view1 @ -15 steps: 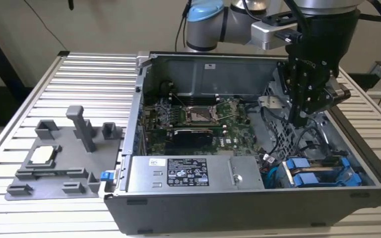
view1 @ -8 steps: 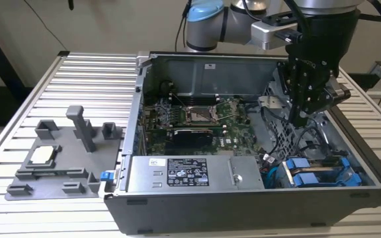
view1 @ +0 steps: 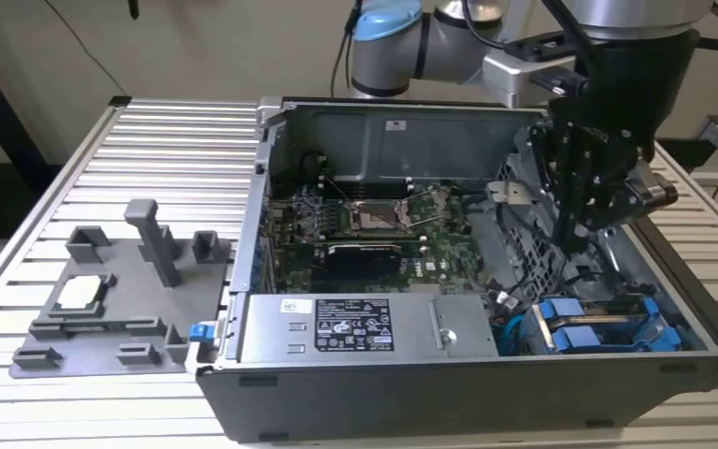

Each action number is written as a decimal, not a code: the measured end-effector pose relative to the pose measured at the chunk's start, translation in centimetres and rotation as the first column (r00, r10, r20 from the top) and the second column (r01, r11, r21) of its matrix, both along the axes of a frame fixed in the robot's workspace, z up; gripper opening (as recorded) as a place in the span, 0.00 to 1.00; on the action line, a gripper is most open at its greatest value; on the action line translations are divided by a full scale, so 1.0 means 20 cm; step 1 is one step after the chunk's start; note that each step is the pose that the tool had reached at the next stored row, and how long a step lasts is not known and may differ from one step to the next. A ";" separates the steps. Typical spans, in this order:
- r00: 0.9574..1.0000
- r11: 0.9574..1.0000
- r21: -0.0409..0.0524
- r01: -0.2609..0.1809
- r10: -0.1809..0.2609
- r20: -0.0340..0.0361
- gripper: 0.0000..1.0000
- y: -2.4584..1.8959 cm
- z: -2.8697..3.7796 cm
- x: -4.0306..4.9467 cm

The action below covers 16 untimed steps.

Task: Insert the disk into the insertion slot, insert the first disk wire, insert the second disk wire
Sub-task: 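Insert the second disk wire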

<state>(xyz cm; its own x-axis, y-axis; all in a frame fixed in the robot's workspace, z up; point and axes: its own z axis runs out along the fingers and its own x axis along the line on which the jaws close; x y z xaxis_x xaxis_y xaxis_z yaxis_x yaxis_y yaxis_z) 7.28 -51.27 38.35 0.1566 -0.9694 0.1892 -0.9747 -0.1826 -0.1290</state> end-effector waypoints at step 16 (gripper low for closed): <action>1.000 1.000 0.004 0.000 0.000 -0.030 0.16 -0.164 -0.009 0.138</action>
